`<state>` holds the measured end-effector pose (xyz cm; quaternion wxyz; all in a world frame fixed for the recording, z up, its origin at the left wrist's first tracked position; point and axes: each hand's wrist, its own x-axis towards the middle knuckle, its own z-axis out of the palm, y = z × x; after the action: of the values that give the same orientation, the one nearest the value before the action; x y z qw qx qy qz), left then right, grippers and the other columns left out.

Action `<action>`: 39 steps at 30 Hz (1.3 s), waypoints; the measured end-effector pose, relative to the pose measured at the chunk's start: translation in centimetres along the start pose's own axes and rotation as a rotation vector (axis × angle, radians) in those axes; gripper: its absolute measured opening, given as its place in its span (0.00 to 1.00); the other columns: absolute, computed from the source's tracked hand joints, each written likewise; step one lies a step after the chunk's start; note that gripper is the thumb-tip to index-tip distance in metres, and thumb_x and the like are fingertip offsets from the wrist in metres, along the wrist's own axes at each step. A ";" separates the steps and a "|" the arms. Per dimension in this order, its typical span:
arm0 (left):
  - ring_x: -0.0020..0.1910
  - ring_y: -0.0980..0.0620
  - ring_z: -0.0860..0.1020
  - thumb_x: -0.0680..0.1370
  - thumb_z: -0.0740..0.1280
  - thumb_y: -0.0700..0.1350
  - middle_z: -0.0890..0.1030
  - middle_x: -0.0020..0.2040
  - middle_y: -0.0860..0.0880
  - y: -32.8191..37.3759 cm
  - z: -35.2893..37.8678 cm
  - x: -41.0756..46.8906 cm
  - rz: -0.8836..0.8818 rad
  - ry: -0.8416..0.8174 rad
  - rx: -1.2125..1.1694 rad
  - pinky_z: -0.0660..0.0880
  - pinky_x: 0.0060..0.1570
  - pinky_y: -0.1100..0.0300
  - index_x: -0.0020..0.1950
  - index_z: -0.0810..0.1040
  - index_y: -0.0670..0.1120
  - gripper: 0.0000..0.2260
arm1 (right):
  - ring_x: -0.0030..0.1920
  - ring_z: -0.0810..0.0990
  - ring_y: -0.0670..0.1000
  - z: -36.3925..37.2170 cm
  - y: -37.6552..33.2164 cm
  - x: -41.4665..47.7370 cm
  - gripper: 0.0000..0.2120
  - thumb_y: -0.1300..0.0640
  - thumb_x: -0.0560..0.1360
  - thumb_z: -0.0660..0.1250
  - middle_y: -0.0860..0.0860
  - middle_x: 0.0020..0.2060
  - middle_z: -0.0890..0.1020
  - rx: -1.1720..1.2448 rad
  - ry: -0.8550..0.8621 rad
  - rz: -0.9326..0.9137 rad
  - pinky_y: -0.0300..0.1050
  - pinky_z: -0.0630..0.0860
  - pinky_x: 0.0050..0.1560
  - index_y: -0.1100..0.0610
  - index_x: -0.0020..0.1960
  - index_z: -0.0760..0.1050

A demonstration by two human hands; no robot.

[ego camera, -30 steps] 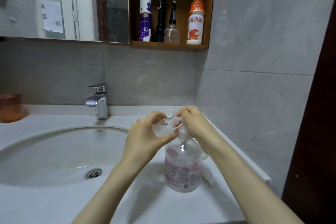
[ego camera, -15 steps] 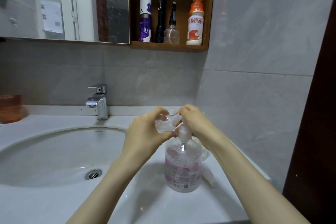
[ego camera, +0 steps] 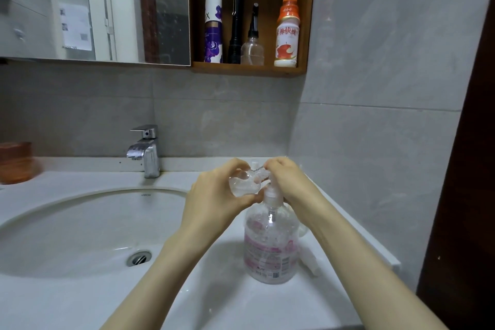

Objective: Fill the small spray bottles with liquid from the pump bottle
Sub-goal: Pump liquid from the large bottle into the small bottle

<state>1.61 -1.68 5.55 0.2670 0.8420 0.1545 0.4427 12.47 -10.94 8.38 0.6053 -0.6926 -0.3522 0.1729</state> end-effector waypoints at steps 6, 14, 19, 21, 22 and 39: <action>0.48 0.55 0.81 0.55 0.69 0.66 0.81 0.42 0.61 -0.4 0.1 0.2 0.001 0.013 0.000 0.76 0.48 0.51 0.47 0.77 0.57 0.25 | 0.37 0.78 0.56 0.3 0.5 0.8 0.08 0.57 0.79 0.53 0.59 0.52 0.81 -0.060 0.057 -0.035 0.46 0.72 0.45 0.52 0.43 0.67; 0.49 0.55 0.80 0.60 0.74 0.63 0.80 0.42 0.60 -0.2 0.2 -0.3 -0.010 -0.021 0.034 0.76 0.47 0.53 0.49 0.77 0.55 0.22 | 0.35 0.75 0.50 0.3 0.5 0.1 0.07 0.60 0.79 0.51 0.52 0.40 0.78 -0.077 0.083 -0.030 0.42 0.69 0.36 0.56 0.47 0.67; 0.49 0.54 0.79 0.64 0.76 0.58 0.77 0.40 0.62 0.5 -0.3 -0.3 -0.012 -0.048 0.093 0.76 0.47 0.53 0.50 0.77 0.54 0.19 | 0.32 0.77 0.51 0.2 -0.1 -0.3 0.07 0.56 0.81 0.53 0.51 0.35 0.79 -0.019 0.036 0.014 0.44 0.72 0.38 0.56 0.48 0.69; 0.50 0.54 0.79 0.64 0.76 0.58 0.77 0.41 0.63 0.5 -0.5 -0.3 -0.010 -0.053 0.116 0.76 0.47 0.52 0.51 0.76 0.55 0.19 | 0.33 0.78 0.54 0.2 -0.6 -0.3 0.07 0.58 0.80 0.53 0.54 0.37 0.79 -0.069 0.008 0.041 0.42 0.70 0.34 0.57 0.48 0.69; 0.50 0.53 0.79 0.64 0.76 0.58 0.77 0.41 0.63 0.5 -0.5 -0.3 -0.011 -0.050 0.120 0.76 0.47 0.52 0.51 0.76 0.55 0.19 | 0.33 0.78 0.55 0.2 -0.8 -0.2 0.06 0.60 0.79 0.53 0.55 0.39 0.79 -0.100 -0.003 0.046 0.42 0.69 0.33 0.57 0.48 0.69; 0.50 0.53 0.79 0.64 0.78 0.52 0.78 0.42 0.61 0.5 -0.4 -0.4 -0.036 -0.053 0.085 0.75 0.48 0.53 0.51 0.77 0.53 0.19 | 0.37 0.76 0.53 0.1 -0.3 0.2 0.07 0.61 0.79 0.52 0.55 0.40 0.78 -0.105 0.040 0.001 0.43 0.70 0.37 0.57 0.46 0.68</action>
<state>1.10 -2.15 5.80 0.2430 0.8610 0.1814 0.4083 12.51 -10.71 8.67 0.5751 -0.7267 -0.3483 0.1405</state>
